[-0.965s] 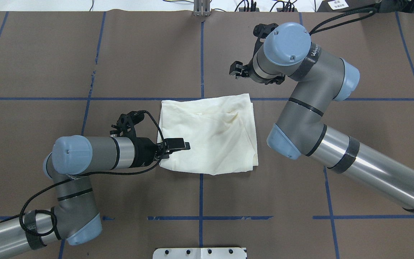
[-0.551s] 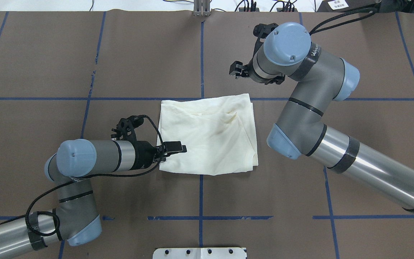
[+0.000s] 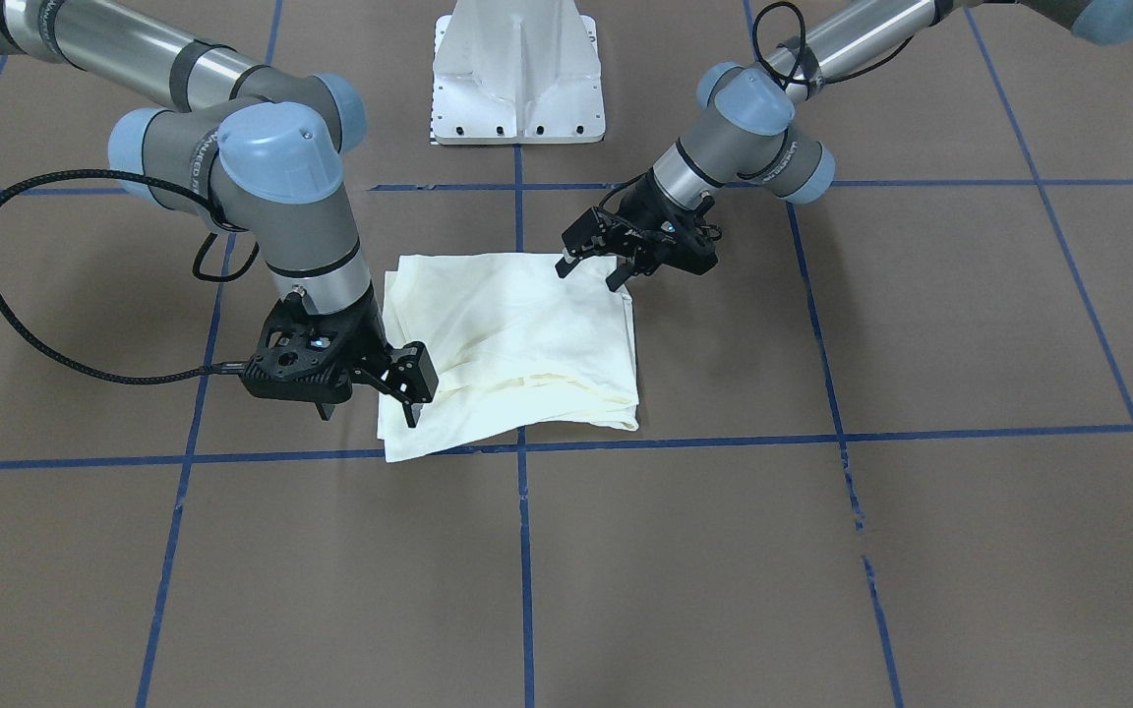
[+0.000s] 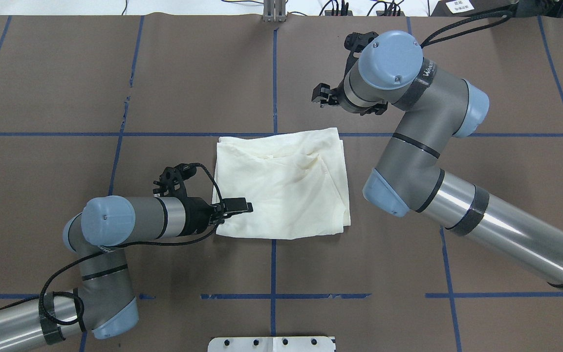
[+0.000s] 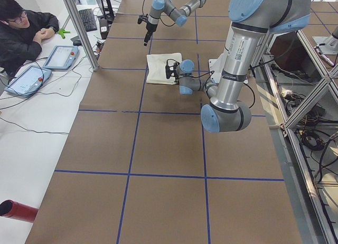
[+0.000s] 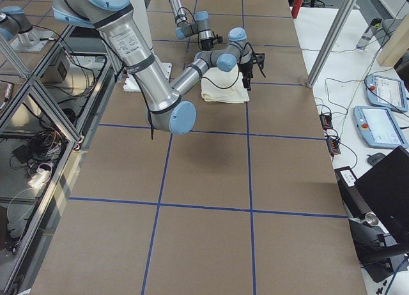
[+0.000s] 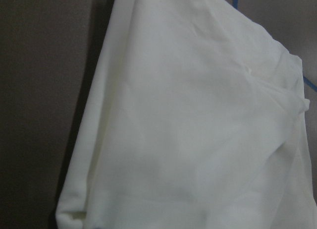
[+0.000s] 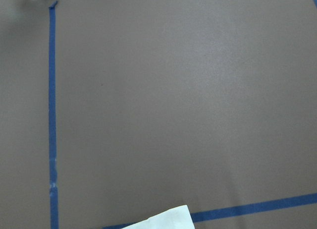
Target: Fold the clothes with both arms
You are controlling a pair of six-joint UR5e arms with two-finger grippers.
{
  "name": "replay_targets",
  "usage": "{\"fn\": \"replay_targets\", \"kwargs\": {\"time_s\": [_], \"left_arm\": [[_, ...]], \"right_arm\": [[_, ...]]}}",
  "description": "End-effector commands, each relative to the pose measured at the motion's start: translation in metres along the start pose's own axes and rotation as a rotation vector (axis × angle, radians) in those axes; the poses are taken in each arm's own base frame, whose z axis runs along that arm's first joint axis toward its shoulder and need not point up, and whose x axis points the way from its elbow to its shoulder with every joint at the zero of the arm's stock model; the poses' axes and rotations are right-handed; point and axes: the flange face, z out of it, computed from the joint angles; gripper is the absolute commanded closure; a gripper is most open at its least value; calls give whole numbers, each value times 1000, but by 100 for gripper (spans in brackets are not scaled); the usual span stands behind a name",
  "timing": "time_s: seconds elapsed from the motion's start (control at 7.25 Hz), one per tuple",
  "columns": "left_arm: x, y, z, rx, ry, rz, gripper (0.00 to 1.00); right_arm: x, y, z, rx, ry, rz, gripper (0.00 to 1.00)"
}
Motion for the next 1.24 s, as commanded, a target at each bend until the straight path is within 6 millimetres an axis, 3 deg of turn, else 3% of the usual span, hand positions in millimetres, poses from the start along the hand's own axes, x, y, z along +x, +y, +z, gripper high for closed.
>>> {"fn": "replay_targets", "kwargs": {"time_s": [0.0,0.28,0.41,0.55,0.69,0.83,0.97,1.1], "left_arm": [[34,-11,-27,-23,7,50,1],[74,-49,-80,-14,-90,122,1],[88,-64,-111,-16,-163,192,1],[89,-84,-146,8,-267,256,1],[87,-110,-184,19,-389,357,1],[74,-148,-224,18,-506,462,1],[35,-187,-268,-12,-587,577,1],[-10,-220,-318,-52,-640,686,1]], "right_arm": [[3,-12,-7,2,-4,-32,0],[31,-49,-25,-72,-31,-32,0],[61,-66,-32,-96,-5,-77,0],[104,-95,-56,-116,39,-173,0],[168,-108,-91,-155,67,-251,0],[244,-115,-130,-188,95,-329,0],[340,-125,-159,-229,69,-415,0],[420,-130,-180,-252,12,-449,0]]}}
